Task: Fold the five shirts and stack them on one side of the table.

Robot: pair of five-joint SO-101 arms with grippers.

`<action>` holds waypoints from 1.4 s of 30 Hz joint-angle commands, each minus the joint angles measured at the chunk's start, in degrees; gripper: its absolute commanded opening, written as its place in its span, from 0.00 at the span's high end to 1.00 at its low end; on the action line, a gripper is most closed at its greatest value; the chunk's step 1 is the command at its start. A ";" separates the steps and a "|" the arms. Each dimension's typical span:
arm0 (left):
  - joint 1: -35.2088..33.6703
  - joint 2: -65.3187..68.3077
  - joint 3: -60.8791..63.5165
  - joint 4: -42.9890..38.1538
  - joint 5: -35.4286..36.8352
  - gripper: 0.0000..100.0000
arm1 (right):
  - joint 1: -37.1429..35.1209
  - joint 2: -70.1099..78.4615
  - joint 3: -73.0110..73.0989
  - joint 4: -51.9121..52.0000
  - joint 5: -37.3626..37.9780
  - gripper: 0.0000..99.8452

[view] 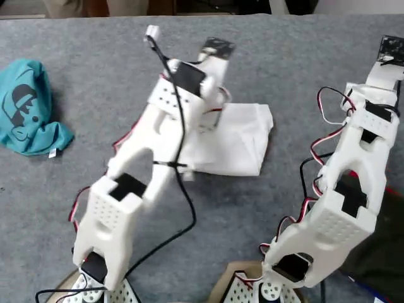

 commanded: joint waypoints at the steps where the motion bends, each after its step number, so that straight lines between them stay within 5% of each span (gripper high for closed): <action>1: 2.55 2.15 -8.53 0.62 0.62 0.98 | 0.84 -0.22 -2.95 0.44 0.00 1.00; 13: 8.70 20.35 -28.40 -6.59 2.99 0.98 | 0.48 -0.13 -2.86 0.44 0.09 1.00; 22: 10.37 22.73 -28.92 -15.82 6.59 0.98 | -1.27 -0.13 -2.24 0.44 1.93 0.99; 29: 10.37 22.73 -29.01 -14.68 6.59 0.98 | -1.36 -0.13 -1.71 0.44 2.02 0.99; 35: 10.46 22.73 -29.36 -10.11 7.65 0.80 | -1.36 -0.13 -1.71 0.35 2.02 0.99; 42: 5.98 20.44 -32.53 -7.91 16.79 0.71 | -3.38 -0.75 -2.15 3.16 4.40 0.99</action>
